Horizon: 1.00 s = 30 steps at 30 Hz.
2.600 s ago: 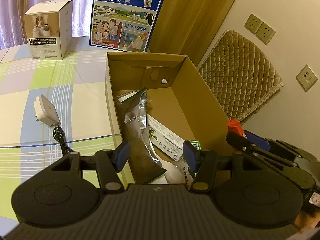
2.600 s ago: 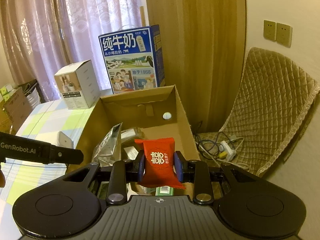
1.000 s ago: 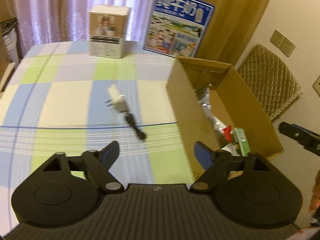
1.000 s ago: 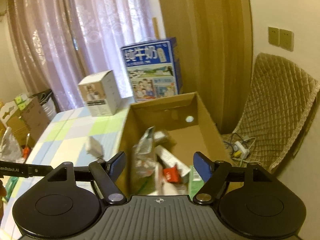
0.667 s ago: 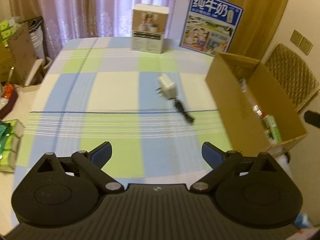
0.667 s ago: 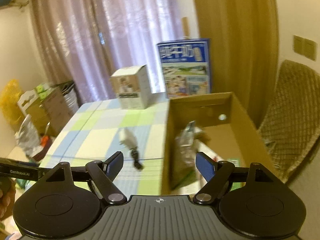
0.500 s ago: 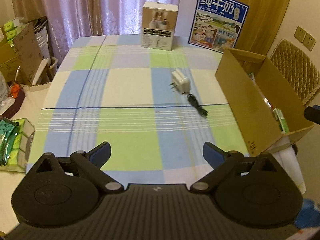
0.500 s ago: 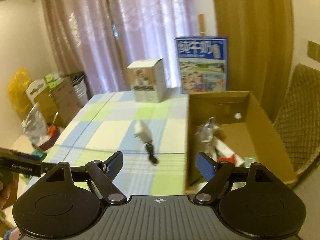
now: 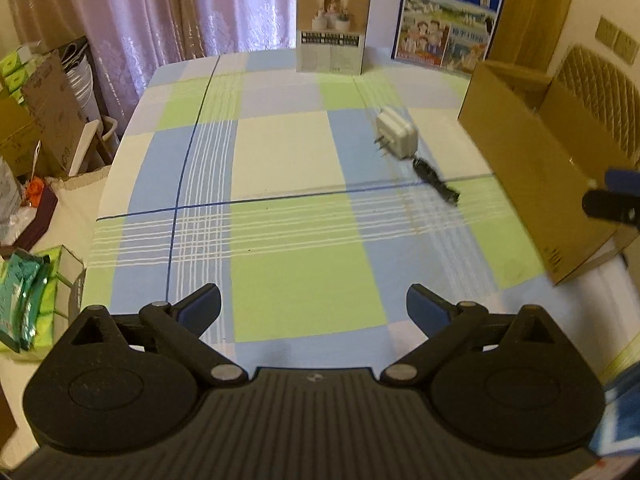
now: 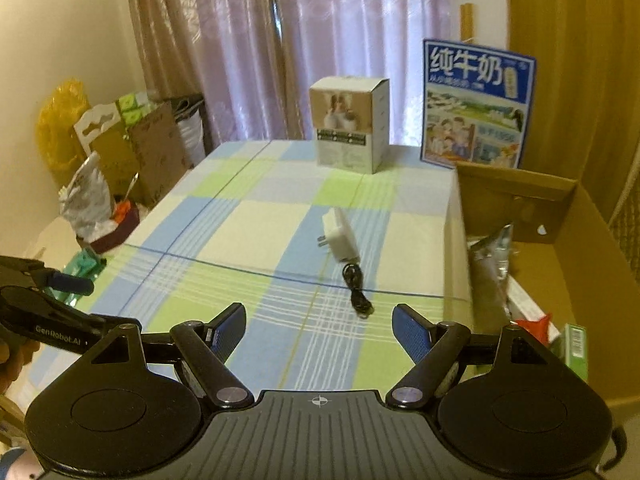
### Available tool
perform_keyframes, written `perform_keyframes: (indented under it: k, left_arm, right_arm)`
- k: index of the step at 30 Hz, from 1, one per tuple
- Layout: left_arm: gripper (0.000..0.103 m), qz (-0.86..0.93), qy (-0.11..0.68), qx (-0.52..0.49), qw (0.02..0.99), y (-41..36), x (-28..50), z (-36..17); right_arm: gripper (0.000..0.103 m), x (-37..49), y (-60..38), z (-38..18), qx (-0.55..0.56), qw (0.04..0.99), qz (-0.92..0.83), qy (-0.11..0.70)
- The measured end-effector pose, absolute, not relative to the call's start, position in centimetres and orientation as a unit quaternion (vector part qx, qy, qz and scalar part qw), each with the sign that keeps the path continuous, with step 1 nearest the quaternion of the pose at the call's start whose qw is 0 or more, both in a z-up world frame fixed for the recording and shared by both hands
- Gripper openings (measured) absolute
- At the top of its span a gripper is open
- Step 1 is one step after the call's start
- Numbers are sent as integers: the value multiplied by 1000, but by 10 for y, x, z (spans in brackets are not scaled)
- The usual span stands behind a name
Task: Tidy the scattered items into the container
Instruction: 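Withdraw both open tools from the box back over the table, then grasp the white charger with the left tool while the right tool grasps the black cable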
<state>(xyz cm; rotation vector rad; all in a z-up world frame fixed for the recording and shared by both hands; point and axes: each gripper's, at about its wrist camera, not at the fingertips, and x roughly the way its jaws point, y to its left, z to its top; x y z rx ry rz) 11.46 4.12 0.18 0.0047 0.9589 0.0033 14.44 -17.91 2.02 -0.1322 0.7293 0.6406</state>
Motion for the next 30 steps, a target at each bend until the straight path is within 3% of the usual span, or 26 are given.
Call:
perform_keyframes:
  k: [17, 30]
  left_arm:
    - [97, -123, 449, 150, 872, 35, 201, -37]
    - [97, -246, 422, 262, 832, 16, 282, -62]
  right_arm:
    - [76, 227, -137, -52, -119, 848, 320, 405]
    - [50, 294, -107, -98, -191, 797, 321, 476]
